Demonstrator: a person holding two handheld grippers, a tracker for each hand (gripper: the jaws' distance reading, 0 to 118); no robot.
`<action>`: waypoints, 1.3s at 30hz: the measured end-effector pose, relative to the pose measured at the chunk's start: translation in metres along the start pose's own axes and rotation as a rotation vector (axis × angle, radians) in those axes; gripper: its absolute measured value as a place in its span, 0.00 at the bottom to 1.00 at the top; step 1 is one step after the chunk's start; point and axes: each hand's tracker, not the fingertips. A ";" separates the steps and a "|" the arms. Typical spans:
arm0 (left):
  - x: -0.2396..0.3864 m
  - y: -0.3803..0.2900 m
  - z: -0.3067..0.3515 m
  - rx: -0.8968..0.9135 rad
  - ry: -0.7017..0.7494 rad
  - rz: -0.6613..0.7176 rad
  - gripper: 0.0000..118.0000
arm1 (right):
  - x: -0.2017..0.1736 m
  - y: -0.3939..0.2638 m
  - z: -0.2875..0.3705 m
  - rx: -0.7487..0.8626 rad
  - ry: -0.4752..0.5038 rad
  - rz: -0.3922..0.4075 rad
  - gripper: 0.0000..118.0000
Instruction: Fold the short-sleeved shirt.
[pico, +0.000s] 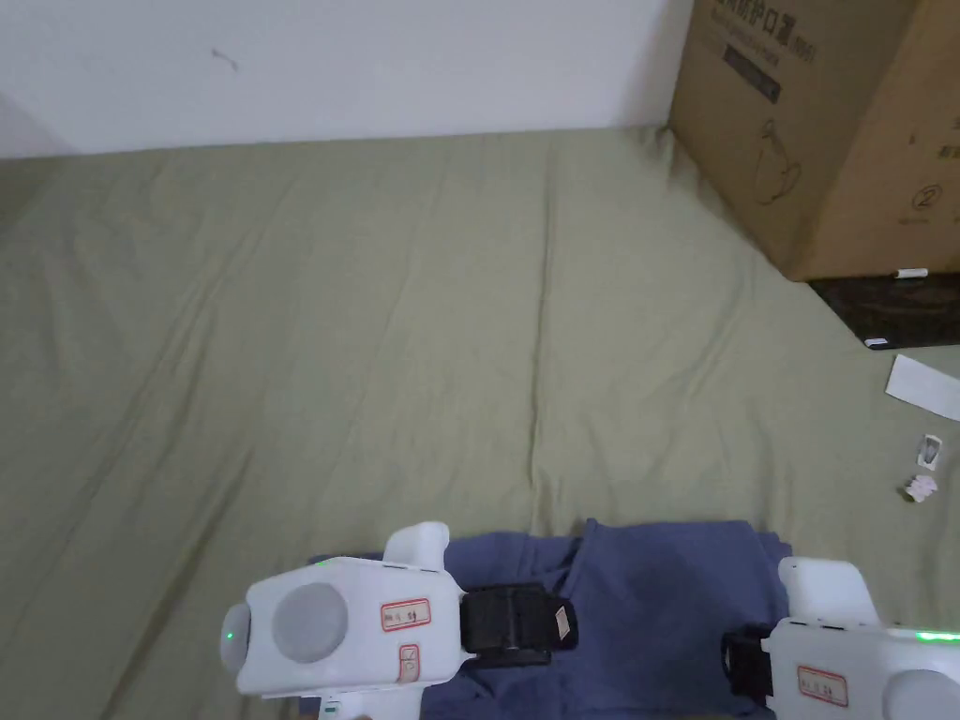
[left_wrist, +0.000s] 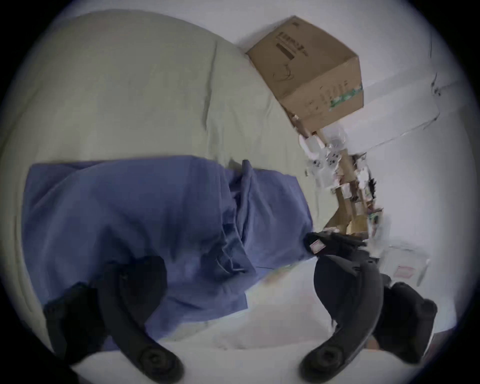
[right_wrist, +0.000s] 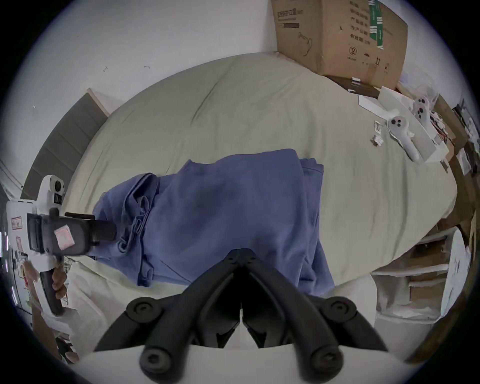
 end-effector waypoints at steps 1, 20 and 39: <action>-0.002 0.004 0.008 0.019 -0.013 0.021 0.96 | 0.001 -0.002 0.000 0.000 0.012 -0.005 0.00; -0.016 -0.019 -0.011 -0.045 0.113 0.013 0.00 | -0.015 -0.001 -0.005 0.018 0.059 0.001 0.00; 0.042 -0.050 -0.053 -0.217 0.073 -0.192 0.00 | -0.015 -0.008 -0.001 -0.008 0.060 -0.005 0.00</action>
